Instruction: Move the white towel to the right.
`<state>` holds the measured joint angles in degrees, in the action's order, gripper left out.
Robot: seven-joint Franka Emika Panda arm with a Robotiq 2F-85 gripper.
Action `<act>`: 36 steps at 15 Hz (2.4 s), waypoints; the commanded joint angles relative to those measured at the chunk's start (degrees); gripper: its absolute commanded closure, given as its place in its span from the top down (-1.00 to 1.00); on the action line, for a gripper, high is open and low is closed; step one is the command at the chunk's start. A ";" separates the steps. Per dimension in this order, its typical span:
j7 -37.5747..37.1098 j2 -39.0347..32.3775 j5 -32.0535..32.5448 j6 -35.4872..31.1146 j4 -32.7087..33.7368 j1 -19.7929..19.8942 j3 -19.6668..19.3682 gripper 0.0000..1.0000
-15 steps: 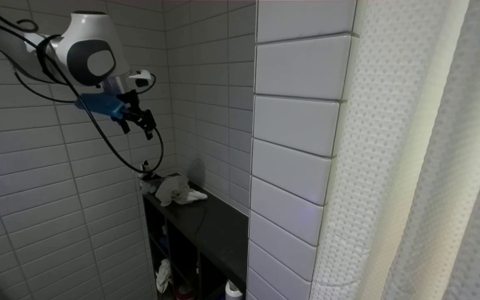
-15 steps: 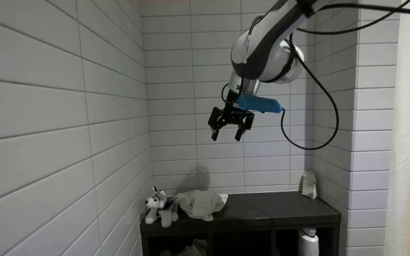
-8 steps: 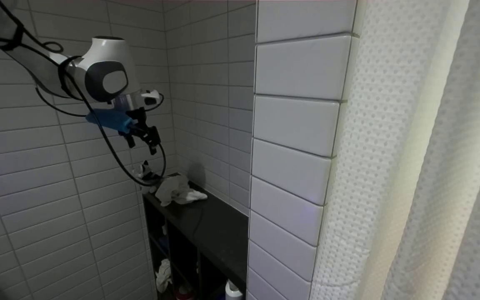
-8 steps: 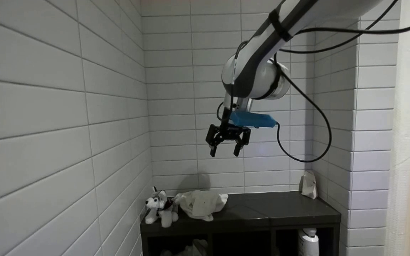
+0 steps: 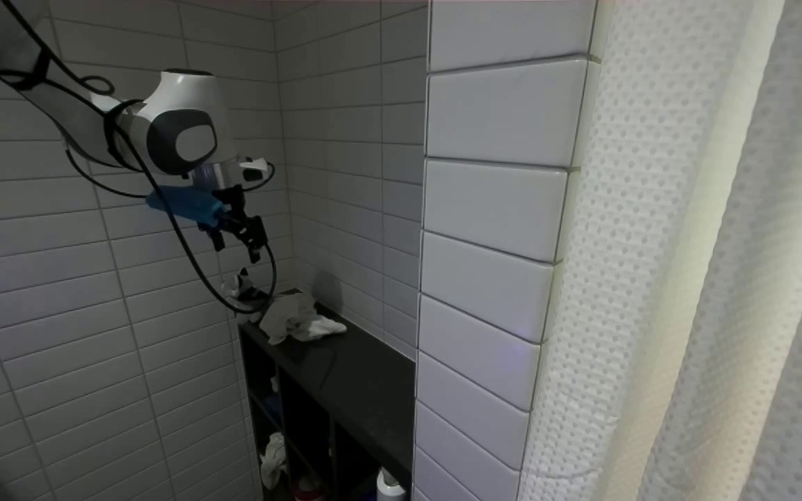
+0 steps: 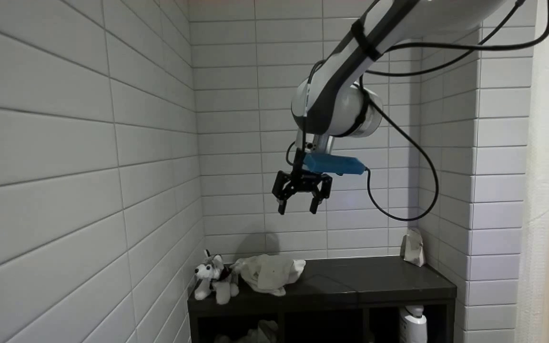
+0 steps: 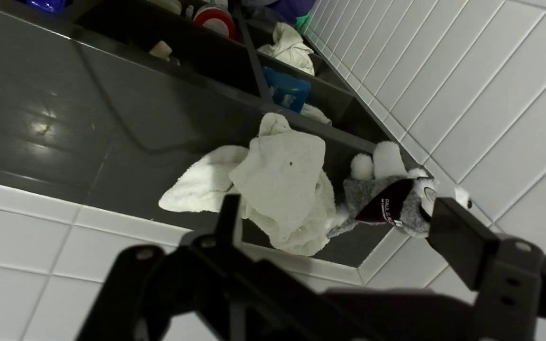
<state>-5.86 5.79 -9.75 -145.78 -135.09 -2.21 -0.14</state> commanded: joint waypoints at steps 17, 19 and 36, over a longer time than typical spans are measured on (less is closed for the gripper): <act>-0.01 0.03 0.02 0.23 0.14 0.39 0.39 1.00; -0.12 -0.05 -0.56 0.16 0.58 0.32 0.38 1.00; -1.61 -15.31 -4.26 -3.67 9.57 -0.83 3.17 1.00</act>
<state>-7.47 -5.76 -13.14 -148.71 -129.32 -3.08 2.50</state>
